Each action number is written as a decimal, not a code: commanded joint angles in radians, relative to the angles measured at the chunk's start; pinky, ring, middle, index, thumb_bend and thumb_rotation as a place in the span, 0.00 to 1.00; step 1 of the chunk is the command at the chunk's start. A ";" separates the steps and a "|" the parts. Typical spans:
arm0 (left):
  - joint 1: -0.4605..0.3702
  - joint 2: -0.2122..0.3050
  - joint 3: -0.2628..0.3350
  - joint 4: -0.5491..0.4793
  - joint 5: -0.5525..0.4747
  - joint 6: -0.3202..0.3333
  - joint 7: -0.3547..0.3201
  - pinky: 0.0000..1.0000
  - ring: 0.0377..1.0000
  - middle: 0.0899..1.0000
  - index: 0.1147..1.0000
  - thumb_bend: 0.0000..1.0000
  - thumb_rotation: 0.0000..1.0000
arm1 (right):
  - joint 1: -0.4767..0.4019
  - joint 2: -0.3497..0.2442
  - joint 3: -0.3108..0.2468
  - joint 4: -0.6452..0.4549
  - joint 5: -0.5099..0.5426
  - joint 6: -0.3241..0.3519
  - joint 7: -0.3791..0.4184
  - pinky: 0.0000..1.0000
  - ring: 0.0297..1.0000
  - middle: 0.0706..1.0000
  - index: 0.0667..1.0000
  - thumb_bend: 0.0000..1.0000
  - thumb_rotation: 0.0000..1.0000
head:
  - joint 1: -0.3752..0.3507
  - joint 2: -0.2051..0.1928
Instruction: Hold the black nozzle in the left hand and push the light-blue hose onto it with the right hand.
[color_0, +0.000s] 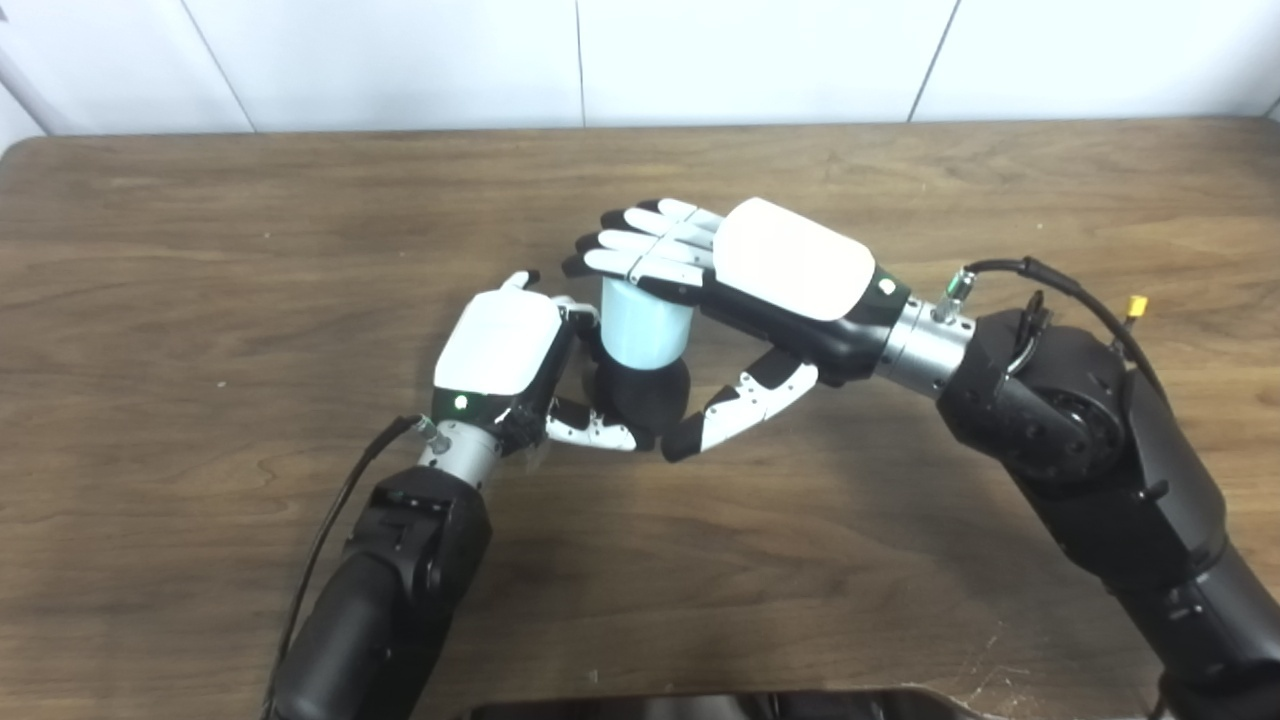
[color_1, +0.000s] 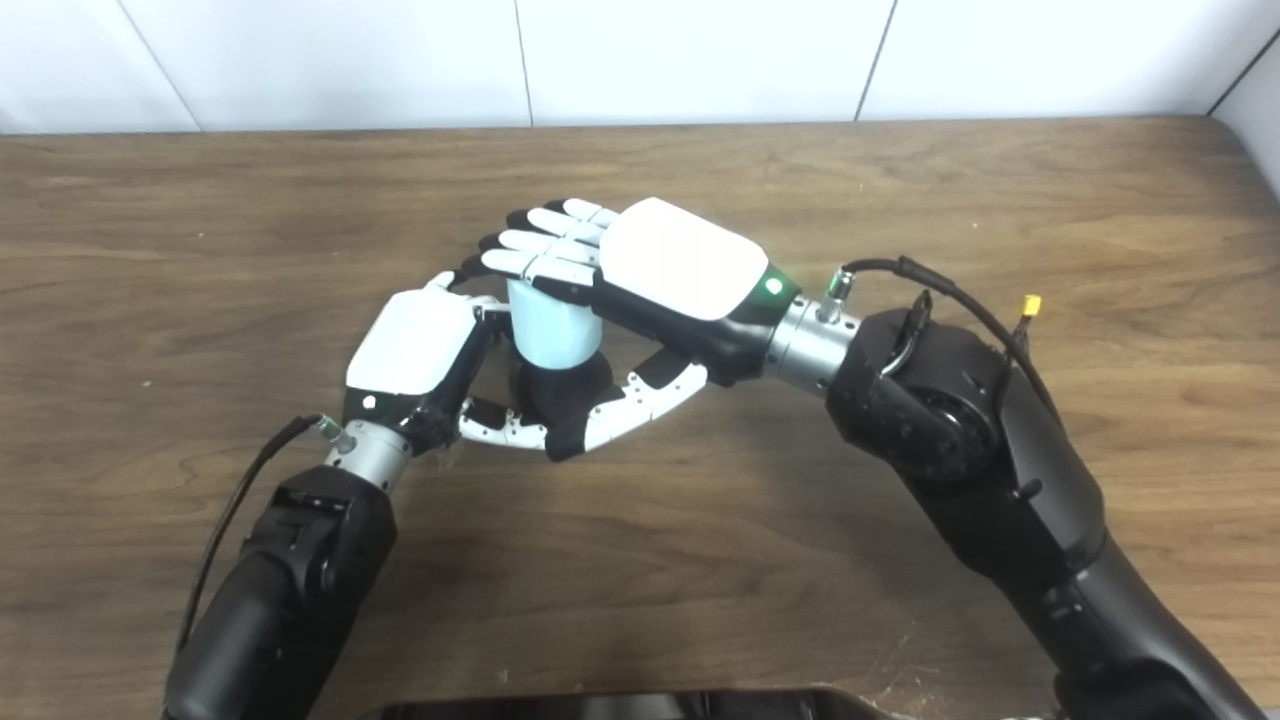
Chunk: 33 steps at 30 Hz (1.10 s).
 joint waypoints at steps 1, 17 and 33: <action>-0.014 -0.014 -0.005 -0.015 -0.011 -0.012 -0.006 0.93 0.71 0.62 0.42 0.52 0.04 | 0.047 -0.045 0.041 0.057 -0.040 0.013 0.083 0.96 0.95 0.91 0.91 0.64 1.00 | -0.001 0.001; -0.014 -0.012 -0.005 -0.015 -0.010 -0.015 -0.002 0.92 0.71 0.61 0.42 0.52 0.04 | 0.062 -0.051 0.065 0.075 -0.043 0.011 0.069 0.94 0.95 0.91 0.90 0.65 1.00 | -0.002 0.009; -0.014 -0.012 -0.005 -0.027 -0.007 -0.008 -0.024 0.94 0.72 0.62 0.42 0.52 0.04 | 0.067 -0.054 0.087 0.083 -0.056 0.023 0.076 0.96 0.95 0.91 0.90 0.65 1.00 | -0.001 0.014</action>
